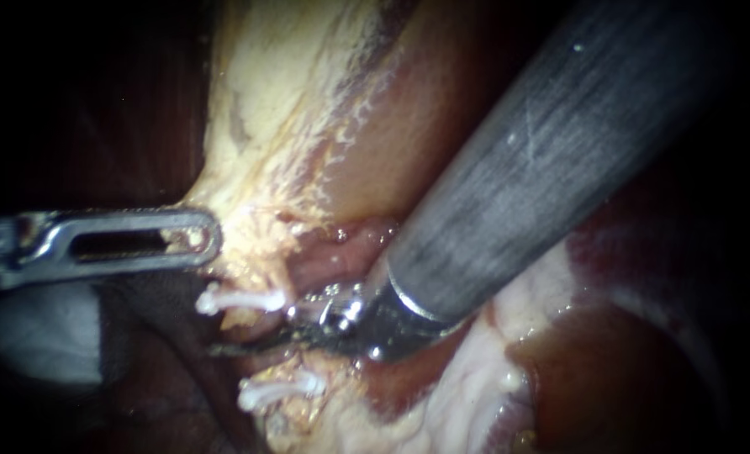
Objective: Go back from the cut left tube
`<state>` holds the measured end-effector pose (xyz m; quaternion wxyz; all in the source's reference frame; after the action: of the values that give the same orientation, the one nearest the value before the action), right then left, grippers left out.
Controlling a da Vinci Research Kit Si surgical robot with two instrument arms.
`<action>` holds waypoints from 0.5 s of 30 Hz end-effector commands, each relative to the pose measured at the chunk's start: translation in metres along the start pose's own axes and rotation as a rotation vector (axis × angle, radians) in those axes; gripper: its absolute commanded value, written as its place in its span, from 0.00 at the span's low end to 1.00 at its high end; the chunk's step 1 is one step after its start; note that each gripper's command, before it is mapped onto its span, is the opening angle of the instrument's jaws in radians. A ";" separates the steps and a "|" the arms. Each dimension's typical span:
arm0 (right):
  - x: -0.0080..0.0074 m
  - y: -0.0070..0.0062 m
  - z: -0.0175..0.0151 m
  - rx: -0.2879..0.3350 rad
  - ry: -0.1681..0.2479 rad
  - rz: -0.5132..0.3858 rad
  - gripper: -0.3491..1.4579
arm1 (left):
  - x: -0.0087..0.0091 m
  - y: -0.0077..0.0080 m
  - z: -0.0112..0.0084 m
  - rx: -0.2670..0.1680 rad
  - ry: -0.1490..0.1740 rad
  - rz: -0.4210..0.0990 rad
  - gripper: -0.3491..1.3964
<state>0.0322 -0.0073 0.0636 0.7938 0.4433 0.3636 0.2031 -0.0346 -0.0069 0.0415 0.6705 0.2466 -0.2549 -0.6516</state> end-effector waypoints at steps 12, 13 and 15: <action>0.0001 -0.0004 0.0000 -0.006 0.032 0.021 0.57 | 0.0000 0.0002 0.0001 0.001 0.001 0.001 0.00; 0.0001 -0.0004 0.0000 -0.006 0.032 0.021 0.58 | 0.0000 0.0002 0.0001 0.001 0.001 0.001 0.00; 0.0001 -0.0005 0.0000 -0.006 0.032 0.021 0.59 | 0.0000 0.0002 0.0001 0.001 0.001 0.001 0.00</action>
<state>0.0323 -0.0074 0.0632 0.7869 0.4419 0.3704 0.2198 -0.0344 -0.0068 0.0416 0.6708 0.2470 -0.2552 -0.6510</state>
